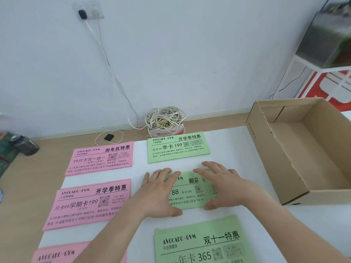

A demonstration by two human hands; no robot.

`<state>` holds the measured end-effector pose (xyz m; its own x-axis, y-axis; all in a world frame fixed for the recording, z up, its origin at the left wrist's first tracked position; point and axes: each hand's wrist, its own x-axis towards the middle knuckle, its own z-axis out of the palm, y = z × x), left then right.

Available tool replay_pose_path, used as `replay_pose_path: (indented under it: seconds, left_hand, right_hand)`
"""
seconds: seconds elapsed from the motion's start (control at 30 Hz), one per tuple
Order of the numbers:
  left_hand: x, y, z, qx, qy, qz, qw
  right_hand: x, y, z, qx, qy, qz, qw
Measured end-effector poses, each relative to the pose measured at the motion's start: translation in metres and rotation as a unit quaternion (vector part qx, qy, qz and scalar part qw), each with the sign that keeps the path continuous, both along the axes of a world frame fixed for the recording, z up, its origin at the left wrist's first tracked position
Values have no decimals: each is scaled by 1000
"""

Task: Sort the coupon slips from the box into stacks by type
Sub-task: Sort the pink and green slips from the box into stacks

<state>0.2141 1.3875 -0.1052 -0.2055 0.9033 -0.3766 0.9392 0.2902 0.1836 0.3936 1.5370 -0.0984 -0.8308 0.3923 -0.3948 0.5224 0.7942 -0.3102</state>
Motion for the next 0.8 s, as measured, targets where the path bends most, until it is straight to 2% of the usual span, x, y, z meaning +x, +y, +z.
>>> replay_pose_path:
  seconds: [0.1, 0.2, 0.3, 0.37, 0.53, 0.63, 0.7, 0.8]
  left_hand:
    - [3, -4, 3, 47, 1, 2, 999]
    - [8, -8, 4, 134, -10, -9, 991]
    - [18, -10, 11, 248, -95, 4, 964]
    - [28, -10, 23, 290, -143, 13, 946]
    - [65, 2, 58, 301, -221, -3, 928]
    - [92, 15, 73, 286, -253, 3, 924]
    - [112, 28, 76, 272, -270, 9, 924]
    - [143, 57, 74, 235, -285, 46, 928]
  right_hand:
    - [13, -11, 10, -21, 52, -76, 996]
    - [28, -25, 23, -24, 137, -156, 978]
    - [45, -47, 38, -3, 210, -238, 948]
    - [59, -61, 49, 31, 227, -268, 936]
    - [105, -77, 69, 169, 210, -303, 914]
    - [137, -72, 72, 219, 196, -331, 897]
    - [159, -61, 69, 218, 171, -366, 889]
    - [187, -37, 58, 158, 159, -452, 864]
